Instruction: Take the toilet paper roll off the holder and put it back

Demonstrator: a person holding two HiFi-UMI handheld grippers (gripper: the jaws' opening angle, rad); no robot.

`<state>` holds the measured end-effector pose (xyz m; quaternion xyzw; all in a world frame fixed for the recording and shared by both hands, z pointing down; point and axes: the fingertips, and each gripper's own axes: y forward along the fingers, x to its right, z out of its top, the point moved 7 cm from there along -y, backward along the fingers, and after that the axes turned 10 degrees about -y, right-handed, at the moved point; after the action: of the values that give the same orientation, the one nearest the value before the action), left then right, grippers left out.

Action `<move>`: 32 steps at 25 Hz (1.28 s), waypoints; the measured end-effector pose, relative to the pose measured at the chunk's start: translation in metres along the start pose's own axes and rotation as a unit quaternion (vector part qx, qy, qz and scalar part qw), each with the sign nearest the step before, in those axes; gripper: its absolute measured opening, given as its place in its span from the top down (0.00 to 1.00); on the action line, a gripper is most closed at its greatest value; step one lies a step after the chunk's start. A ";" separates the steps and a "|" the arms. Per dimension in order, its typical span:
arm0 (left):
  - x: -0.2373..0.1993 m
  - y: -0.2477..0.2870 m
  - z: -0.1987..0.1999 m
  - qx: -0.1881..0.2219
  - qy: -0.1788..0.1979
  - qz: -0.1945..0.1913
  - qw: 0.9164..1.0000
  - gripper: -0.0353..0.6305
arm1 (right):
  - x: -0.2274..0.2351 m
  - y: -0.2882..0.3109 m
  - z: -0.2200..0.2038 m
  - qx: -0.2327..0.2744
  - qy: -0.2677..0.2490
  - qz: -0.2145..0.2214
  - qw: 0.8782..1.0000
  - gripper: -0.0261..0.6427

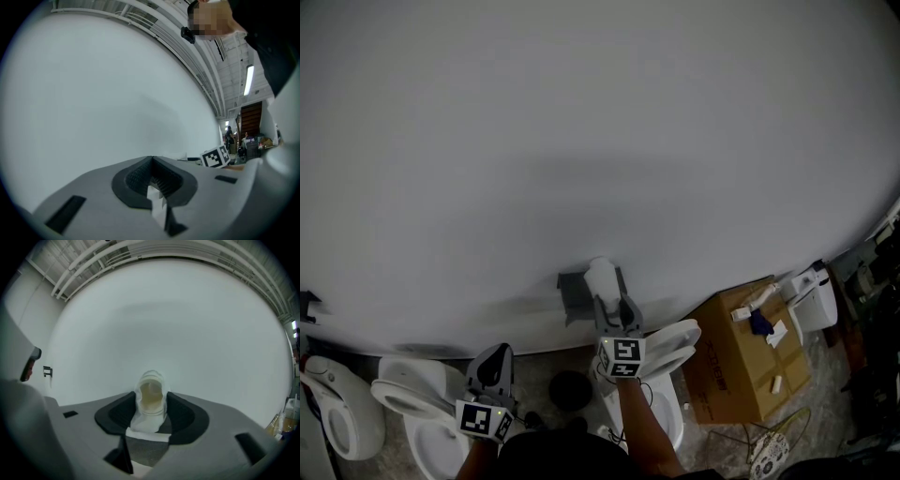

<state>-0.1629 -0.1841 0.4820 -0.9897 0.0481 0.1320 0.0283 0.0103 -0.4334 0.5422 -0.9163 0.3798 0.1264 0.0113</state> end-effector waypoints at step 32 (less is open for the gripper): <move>0.005 0.001 0.001 0.004 0.007 0.000 1.000 0.94 | 0.017 -0.047 0.129 0.159 -0.025 -0.012 0.987 0.64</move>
<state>-0.1583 -0.1850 0.4794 -0.9905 0.0487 0.1249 0.0318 0.0262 -0.3965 0.4099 -0.9038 0.3836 0.0874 0.1685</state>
